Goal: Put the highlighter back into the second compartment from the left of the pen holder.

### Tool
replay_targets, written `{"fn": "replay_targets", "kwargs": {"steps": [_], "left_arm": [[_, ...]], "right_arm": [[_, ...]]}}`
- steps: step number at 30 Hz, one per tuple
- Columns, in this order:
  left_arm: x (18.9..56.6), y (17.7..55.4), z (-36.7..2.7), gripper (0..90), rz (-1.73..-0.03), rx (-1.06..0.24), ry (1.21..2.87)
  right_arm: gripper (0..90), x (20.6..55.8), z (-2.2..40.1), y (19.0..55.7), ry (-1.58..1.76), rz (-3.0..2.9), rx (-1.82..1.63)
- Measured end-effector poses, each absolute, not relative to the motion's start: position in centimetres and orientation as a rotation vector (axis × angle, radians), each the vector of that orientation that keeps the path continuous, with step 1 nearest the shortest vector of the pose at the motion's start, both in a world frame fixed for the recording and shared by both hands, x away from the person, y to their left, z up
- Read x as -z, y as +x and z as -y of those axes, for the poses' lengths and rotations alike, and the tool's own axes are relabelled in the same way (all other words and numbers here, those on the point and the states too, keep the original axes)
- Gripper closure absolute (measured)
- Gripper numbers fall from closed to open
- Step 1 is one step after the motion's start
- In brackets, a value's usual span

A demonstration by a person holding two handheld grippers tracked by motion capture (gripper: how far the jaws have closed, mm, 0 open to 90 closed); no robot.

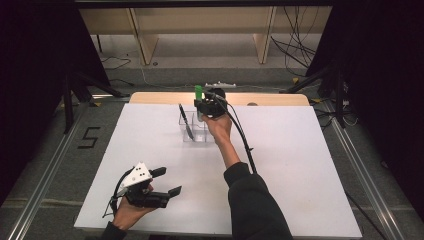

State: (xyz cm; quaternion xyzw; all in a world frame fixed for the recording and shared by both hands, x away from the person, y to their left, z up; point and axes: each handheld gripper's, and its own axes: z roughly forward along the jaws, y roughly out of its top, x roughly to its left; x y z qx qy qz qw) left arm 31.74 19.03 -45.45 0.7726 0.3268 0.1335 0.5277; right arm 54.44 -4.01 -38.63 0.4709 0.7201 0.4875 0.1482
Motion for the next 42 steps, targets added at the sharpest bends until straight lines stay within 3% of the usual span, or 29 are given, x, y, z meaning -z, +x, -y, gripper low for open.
{"fn": "replay_targets", "kwargs": {"steps": [42], "left_arm": [[45.4,31.8,-19.1,13.3,-0.784,-0.321,1.842]], "right_arm": [[76.8,40.6,2.3,55.0,1.361,-2.127,-1.309]]}}
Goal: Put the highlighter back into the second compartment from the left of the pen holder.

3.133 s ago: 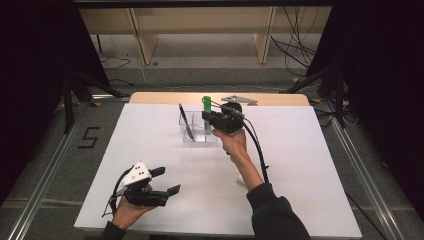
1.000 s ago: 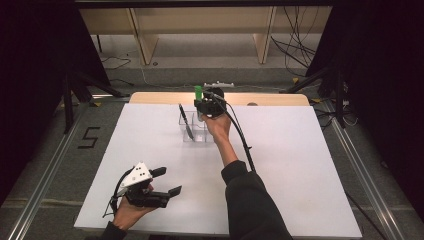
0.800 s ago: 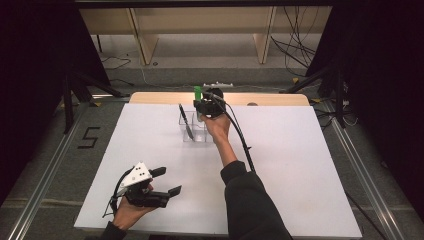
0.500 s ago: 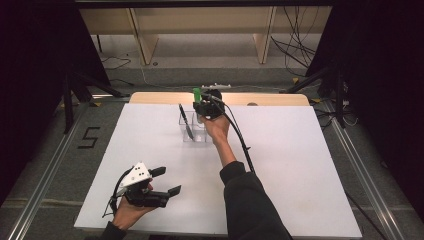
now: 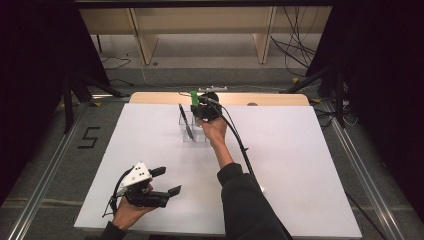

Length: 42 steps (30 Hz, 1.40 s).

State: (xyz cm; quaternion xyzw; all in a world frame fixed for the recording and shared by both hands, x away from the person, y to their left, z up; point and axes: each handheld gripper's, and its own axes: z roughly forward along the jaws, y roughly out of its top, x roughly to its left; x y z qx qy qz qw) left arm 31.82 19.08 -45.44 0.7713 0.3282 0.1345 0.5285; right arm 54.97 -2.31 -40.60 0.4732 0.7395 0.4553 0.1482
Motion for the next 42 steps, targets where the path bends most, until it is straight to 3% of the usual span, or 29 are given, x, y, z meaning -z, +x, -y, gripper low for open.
{"fn": "replay_targets", "kwargs": {"steps": [5,8,14,27,42], "left_arm": [[45.5,31.9,-19.0,13.3,-0.785,-0.324,1.846],[45.5,31.9,-19.1,13.3,-0.785,-0.322,1.848],[45.6,32.0,-19.1,13.2,-0.785,-0.321,1.852],[45.6,32.1,-19.3,12.9,-0.791,-0.300,1.839],[45.7,32.1,-19.3,12.8,-0.804,-0.268,1.821]], "right_arm": [[76.4,40.6,2.3,55.0,1.375,-2.120,-1.312],[65.0,40.5,2.4,55.0,1.404,-2.111,-1.335],[51.1,39.1,3.3,54.7,1.373,-2.086,-1.409],[42.7,36.9,5.3,52.9,1.294,-2.146,-1.423],[36.4,36.8,8.7,49.8,1.242,-2.308,-1.325]]}}
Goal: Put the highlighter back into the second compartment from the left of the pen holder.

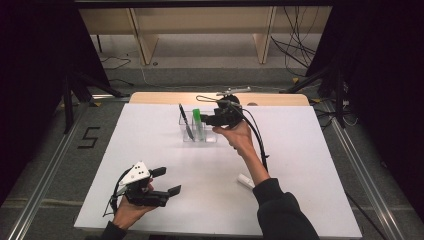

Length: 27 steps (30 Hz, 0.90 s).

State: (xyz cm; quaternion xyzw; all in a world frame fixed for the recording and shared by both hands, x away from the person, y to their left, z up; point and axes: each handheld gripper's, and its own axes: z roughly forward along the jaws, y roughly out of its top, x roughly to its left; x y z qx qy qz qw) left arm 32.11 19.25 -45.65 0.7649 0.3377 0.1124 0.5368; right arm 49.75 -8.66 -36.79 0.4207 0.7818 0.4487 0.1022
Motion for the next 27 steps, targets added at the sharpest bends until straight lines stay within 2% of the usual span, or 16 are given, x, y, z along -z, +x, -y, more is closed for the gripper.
{"fn": "replay_targets", "kwargs": {"steps": [27], "left_arm": [[45.7,32.2,-19.3,12.8,-0.814,-0.253,1.806]], "right_arm": [[32.9,38.4,13.2,44.8,1.198,-2.430,-1.216]]}}
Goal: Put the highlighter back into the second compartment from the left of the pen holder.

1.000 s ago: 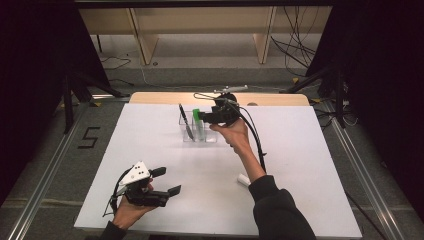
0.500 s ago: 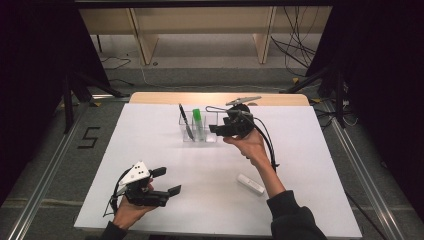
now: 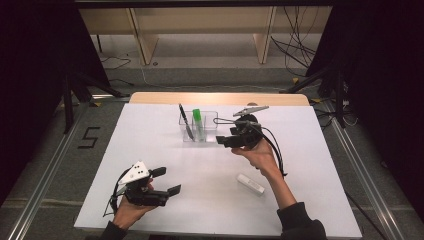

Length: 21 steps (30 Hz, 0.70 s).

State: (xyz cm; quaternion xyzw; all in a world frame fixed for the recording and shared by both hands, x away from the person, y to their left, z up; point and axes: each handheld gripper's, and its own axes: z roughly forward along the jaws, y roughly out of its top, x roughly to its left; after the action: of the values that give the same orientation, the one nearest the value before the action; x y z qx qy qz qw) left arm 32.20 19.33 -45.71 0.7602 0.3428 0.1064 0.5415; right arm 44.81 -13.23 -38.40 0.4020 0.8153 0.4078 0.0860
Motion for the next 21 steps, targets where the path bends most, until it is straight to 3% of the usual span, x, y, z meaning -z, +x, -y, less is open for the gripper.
{"fn": "replay_targets", "kwargs": {"steps": [21], "left_arm": [[45.8,32.3,-19.4,12.8,-0.818,-0.259,1.809]], "right_arm": [[26.6,40.3,15.1,42.0,1.188,-2.444,-1.174]]}}
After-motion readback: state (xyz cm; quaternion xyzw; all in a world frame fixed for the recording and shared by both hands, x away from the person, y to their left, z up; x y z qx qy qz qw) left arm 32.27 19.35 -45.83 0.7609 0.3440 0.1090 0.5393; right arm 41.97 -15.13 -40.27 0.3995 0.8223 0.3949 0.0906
